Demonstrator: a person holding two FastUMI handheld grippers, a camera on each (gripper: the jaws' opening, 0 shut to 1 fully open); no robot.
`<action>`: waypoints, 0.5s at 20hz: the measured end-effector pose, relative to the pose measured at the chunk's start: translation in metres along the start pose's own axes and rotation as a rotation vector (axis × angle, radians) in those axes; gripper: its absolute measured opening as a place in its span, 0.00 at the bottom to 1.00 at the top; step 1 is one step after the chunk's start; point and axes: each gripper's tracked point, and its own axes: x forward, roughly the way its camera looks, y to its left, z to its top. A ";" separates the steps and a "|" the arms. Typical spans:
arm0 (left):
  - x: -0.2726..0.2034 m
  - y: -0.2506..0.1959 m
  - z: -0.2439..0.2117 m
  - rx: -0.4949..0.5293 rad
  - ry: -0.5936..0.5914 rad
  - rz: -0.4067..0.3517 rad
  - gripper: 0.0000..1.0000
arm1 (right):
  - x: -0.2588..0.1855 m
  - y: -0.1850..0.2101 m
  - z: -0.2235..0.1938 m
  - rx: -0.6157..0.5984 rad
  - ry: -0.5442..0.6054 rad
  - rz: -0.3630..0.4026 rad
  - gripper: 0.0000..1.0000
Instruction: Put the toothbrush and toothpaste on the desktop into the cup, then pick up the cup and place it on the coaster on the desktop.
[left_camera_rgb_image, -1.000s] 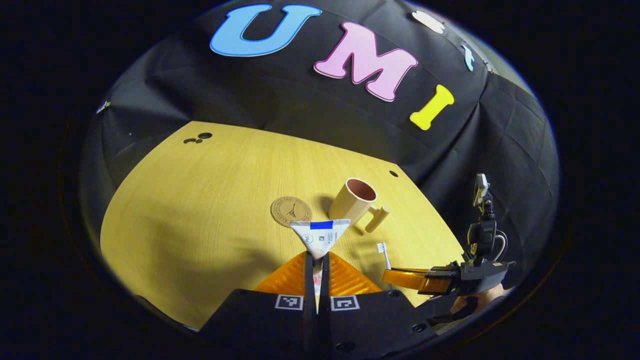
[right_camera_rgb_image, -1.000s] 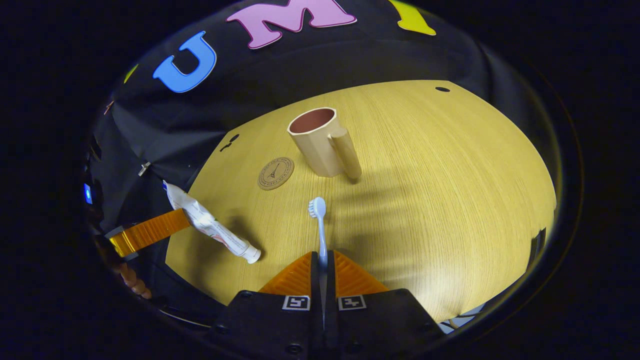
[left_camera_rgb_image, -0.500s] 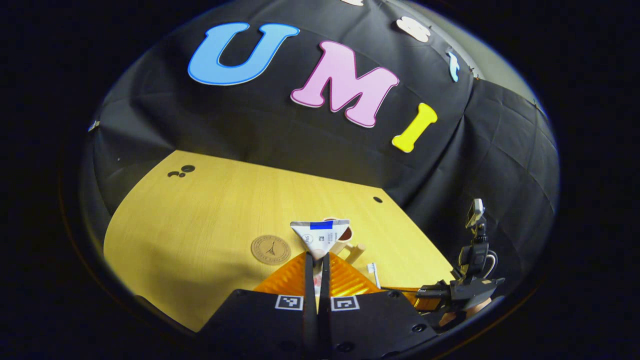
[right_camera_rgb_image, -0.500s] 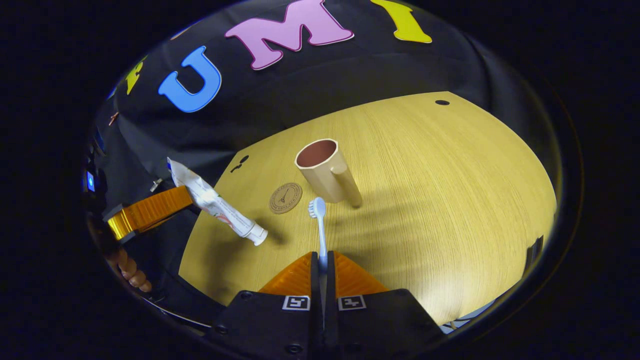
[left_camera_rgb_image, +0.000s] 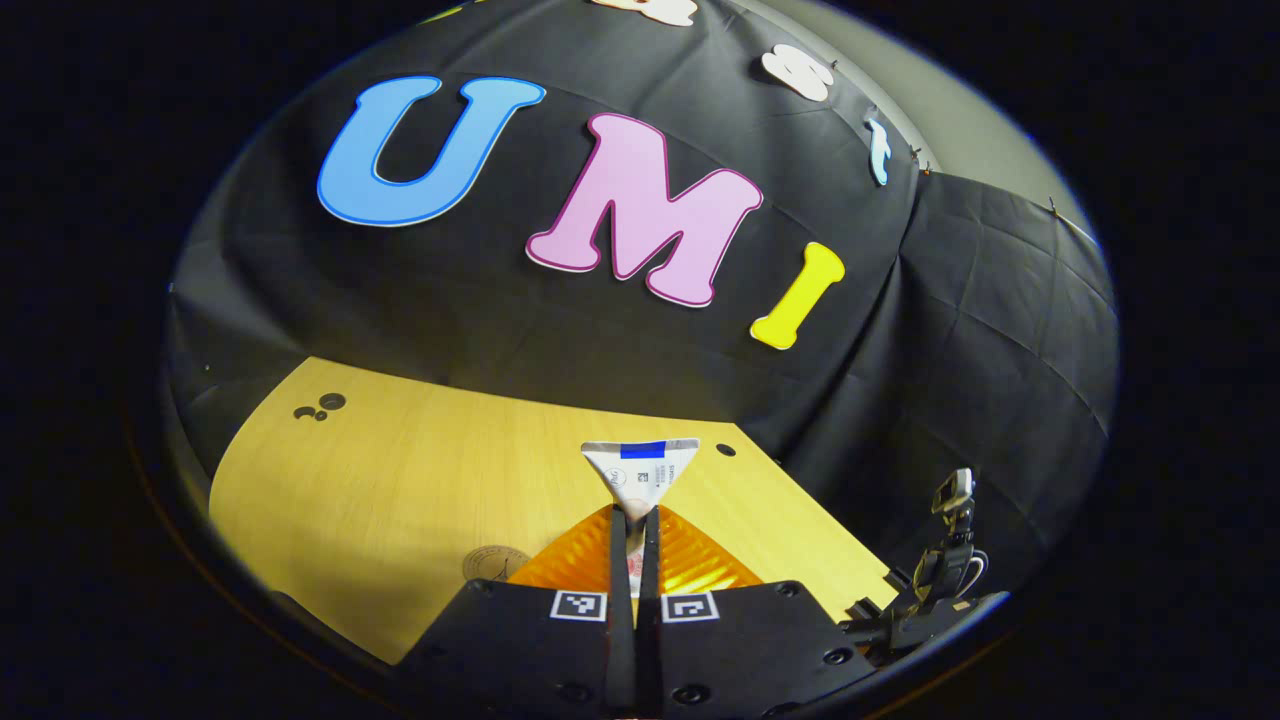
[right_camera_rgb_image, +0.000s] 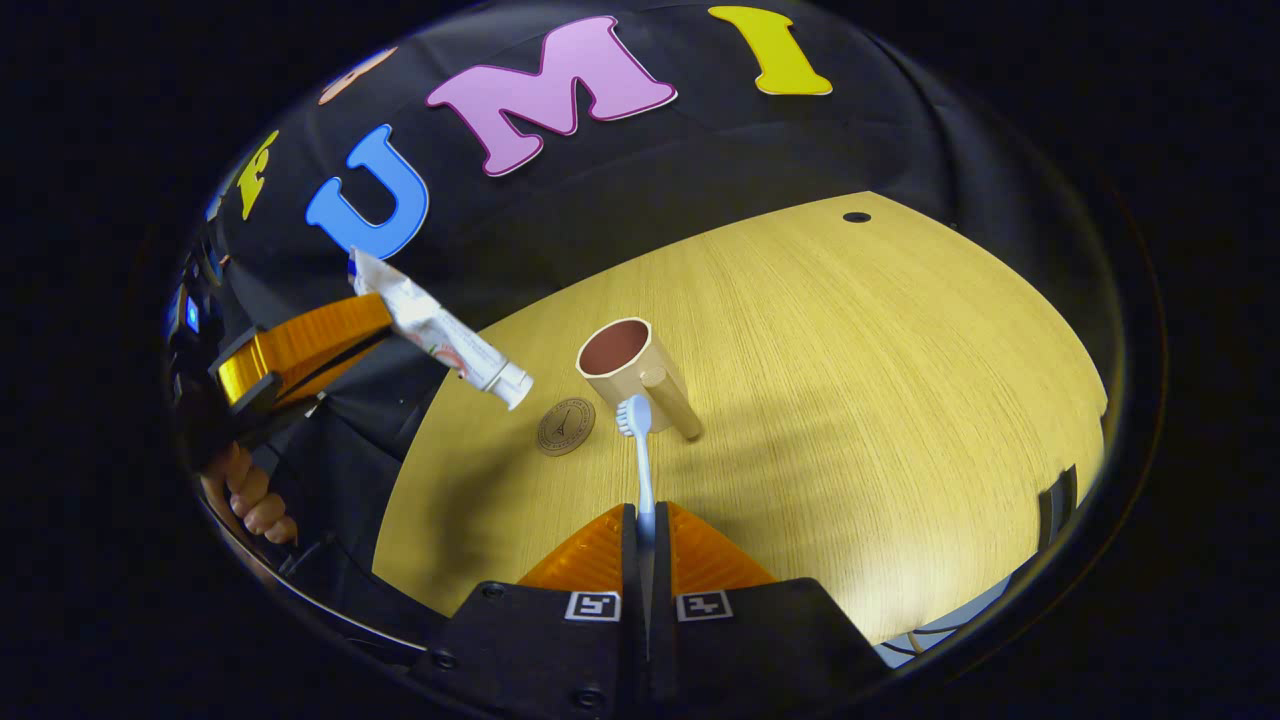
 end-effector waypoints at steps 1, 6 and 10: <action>0.007 -0.002 0.005 -0.004 -0.006 -0.006 0.06 | -0.002 -0.001 0.000 0.005 -0.005 -0.004 0.05; 0.049 -0.004 0.008 -0.006 0.003 -0.020 0.06 | -0.009 -0.012 0.005 0.039 -0.025 -0.031 0.05; 0.078 0.000 -0.008 0.021 0.035 -0.010 0.06 | -0.014 -0.017 0.013 0.077 -0.045 -0.043 0.05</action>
